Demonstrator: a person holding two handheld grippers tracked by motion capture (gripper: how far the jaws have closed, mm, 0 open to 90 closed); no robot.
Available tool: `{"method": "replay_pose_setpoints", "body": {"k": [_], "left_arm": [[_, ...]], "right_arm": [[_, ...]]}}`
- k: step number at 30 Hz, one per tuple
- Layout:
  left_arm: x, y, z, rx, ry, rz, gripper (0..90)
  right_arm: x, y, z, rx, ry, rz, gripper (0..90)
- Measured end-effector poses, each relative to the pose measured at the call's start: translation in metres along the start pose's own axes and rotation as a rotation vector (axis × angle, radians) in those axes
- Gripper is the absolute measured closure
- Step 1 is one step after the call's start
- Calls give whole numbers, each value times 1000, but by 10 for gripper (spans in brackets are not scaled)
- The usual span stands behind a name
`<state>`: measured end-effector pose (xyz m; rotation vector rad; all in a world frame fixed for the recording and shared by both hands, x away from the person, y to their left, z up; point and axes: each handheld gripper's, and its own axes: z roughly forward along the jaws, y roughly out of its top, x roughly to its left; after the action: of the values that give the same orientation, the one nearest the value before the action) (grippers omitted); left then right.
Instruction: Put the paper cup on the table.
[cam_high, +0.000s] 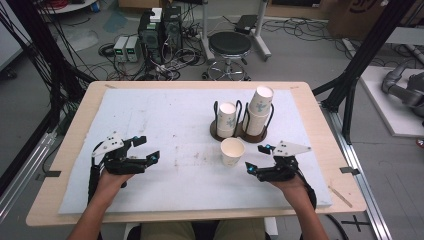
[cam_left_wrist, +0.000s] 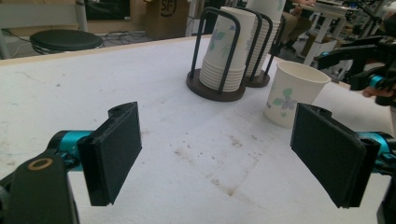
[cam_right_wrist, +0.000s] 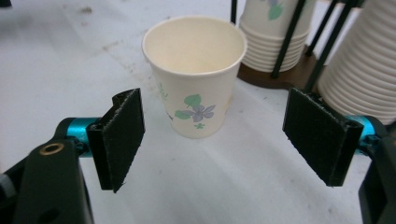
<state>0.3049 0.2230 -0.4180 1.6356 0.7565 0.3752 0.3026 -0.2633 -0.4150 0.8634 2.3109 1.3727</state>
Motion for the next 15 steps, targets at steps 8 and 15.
{"method": "replay_pose_setpoints", "body": {"k": [8,15], "left_arm": [[2,-1,-6,-9,15,3,168],[-2,-1,-12,-28,20,16,169]], "right_arm": [[-2,-4,-26,-41,-64,26,214],[-2,-3,-39,-84,-95,32,214]]}}
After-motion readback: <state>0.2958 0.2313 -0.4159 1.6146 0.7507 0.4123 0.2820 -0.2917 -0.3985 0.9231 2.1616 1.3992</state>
